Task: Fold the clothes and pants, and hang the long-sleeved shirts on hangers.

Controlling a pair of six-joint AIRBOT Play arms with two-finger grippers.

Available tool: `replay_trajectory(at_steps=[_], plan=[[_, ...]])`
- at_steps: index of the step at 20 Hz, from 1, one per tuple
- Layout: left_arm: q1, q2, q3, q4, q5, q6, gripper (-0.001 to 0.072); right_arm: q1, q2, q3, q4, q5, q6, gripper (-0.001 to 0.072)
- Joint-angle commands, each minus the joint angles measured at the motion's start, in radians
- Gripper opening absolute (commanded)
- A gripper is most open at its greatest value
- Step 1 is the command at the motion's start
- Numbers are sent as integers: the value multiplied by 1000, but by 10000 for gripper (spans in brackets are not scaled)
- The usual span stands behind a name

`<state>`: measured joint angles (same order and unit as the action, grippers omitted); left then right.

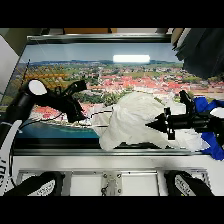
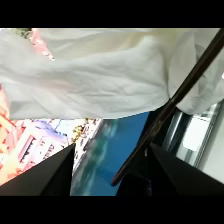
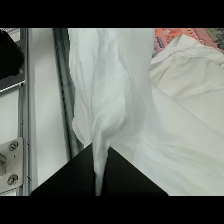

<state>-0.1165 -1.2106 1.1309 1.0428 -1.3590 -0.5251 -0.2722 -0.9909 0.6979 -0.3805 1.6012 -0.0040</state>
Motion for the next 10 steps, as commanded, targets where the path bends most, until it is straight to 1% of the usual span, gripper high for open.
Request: replay_trajectory(at_steps=[1,3,5,6,7,8,10], plan=[[84,83,1,1,65,-151,445,0,0,0,0,1,0,5],[143,132,1,2,84,-293,445,0,0,0,1,1,0,5],[197,175,0,5,85,-472,444,0,8,1,2,0,0,5],[217,193,0,5,83,-541,444,-1,16,2,2,0,1,5],[233,209,0,8,80,-590,444,-1,28,6,2,0,7,5],[240,221,-3,12,78,-620,444,-1,40,13,2,-8,23,5],[240,267,-85,-2,109,-671,446,-1,72,29,12,-49,45,5]])
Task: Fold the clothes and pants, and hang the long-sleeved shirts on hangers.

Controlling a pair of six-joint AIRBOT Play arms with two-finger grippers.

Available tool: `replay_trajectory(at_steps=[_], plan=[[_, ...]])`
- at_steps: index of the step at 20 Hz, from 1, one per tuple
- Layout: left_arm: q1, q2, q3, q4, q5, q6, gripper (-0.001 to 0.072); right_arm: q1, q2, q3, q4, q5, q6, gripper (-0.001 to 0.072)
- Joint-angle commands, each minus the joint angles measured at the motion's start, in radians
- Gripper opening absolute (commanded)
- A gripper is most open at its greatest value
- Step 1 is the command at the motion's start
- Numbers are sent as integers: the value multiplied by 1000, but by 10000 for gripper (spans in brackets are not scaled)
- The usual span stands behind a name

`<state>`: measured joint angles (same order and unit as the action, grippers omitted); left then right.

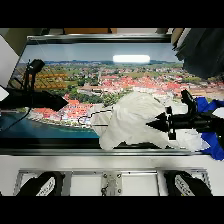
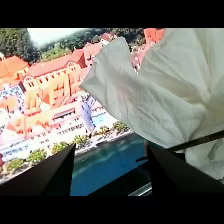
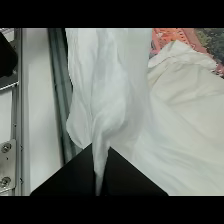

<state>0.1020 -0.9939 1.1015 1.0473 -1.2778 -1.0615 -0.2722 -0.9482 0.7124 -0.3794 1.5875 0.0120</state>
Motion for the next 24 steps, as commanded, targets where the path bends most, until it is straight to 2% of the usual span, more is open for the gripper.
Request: replay_trajectory(at_steps=[1,3,4,5,7,9,11,14,16,22,24], plan=[[21,66,-110,-22,39,-173,447,-1,41,22,14,-59,43,5],[21,90,-246,-105,42,-202,449,-1,57,31,32,-93,45,5],[20,98,-321,-186,47,-201,504,-1,62,31,45,-107,45,5],[20,103,-397,-278,53,-200,717,-1,64,31,57,-121,45,5],[20,102,-514,-416,74,-158,719,-1,64,31,67,-133,45,5],[0,102,-607,-473,117,-97,719,-1,64,31,67,-133,45,5],[-82,102,-664,-474,231,-53,719,-1,64,31,67,-133,54,5],[-266,101,-685,-475,444,-42,719,-1,64,31,66,-133,68,5],[-362,101,-683,-474,543,9,719,-1,64,31,66,-133,72,5],[-437,92,-682,-475,573,122,719,-1,64,31,66,-133,93,5],[-443,42,-660,-475,577,128,719,-1,64,31,66,-133,93,5]])
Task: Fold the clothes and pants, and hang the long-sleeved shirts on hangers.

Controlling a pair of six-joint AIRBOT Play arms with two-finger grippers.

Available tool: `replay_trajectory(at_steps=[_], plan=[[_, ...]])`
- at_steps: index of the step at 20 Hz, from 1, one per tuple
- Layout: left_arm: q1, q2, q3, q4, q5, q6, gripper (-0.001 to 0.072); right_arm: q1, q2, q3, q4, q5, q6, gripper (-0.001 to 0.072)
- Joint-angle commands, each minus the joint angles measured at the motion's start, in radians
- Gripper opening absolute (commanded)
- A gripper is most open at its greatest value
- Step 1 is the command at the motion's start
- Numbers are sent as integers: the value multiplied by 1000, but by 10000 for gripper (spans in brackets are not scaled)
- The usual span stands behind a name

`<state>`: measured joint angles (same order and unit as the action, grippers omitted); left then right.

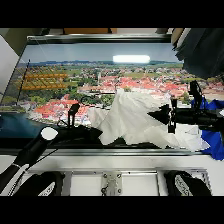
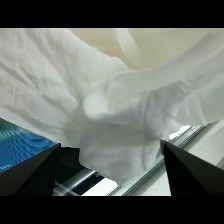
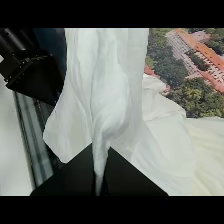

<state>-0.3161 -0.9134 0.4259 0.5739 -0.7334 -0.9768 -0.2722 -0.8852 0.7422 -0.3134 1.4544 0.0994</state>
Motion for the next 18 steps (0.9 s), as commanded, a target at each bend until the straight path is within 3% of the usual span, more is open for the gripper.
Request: replay_trajectory(at_steps=[1,3,5,7,11,15,16,17,18], plan=[[-25,-76,38,-2,26,45,719,-1,1,1,0,1,6,5],[-24,-152,109,3,-22,45,715,-1,1,1,0,1,6,5],[-10,-198,175,10,-118,45,290,-1,1,1,0,0,6,5],[3,-195,193,11,-200,46,7,-1,1,1,0,0,6,5],[-73,14,75,11,-190,14,9,-1,1,1,0,0,6,5],[-313,197,-33,13,-118,4,10,-1,1,1,0,0,6,5],[-387,216,-47,33,-79,-40,11,-1,1,1,0,0,6,6],[-446,225,-49,87,-53,-115,124,-1,1,1,0,0,6,6],[-494,227,-39,166,-40,-236,526,-1,1,1,0,-1,6,6]])
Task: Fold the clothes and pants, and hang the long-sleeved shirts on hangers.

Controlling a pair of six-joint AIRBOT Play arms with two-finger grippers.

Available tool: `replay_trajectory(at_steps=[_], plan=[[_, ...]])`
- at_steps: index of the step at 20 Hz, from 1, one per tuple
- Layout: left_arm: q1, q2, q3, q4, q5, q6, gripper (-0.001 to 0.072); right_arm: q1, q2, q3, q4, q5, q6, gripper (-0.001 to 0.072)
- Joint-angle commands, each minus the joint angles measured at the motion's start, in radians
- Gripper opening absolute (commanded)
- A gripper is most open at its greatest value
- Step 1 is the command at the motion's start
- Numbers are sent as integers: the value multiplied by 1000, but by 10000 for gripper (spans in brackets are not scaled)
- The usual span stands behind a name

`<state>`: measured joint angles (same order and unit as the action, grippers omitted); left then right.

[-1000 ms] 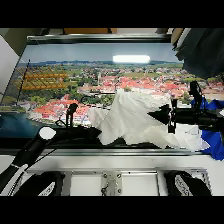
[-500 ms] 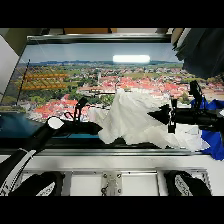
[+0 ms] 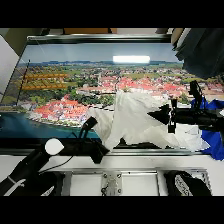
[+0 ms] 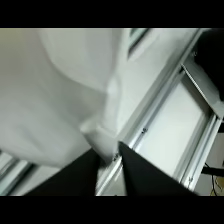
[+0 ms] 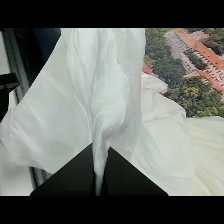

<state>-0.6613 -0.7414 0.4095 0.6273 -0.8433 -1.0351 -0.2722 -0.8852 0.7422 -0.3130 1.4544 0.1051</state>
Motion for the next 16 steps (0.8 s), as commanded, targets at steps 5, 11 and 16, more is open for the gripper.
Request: replay_trajectory(at_steps=[5,11,16], plan=[[-100,9,165,459,-37,-629,718,-1,1,1,-7,-18,0,6],[176,-42,330,443,-29,-701,717,-1,1,1,-8,-18,0,6],[320,-142,338,441,-85,-835,717,0,1,1,-8,-18,0,6]])
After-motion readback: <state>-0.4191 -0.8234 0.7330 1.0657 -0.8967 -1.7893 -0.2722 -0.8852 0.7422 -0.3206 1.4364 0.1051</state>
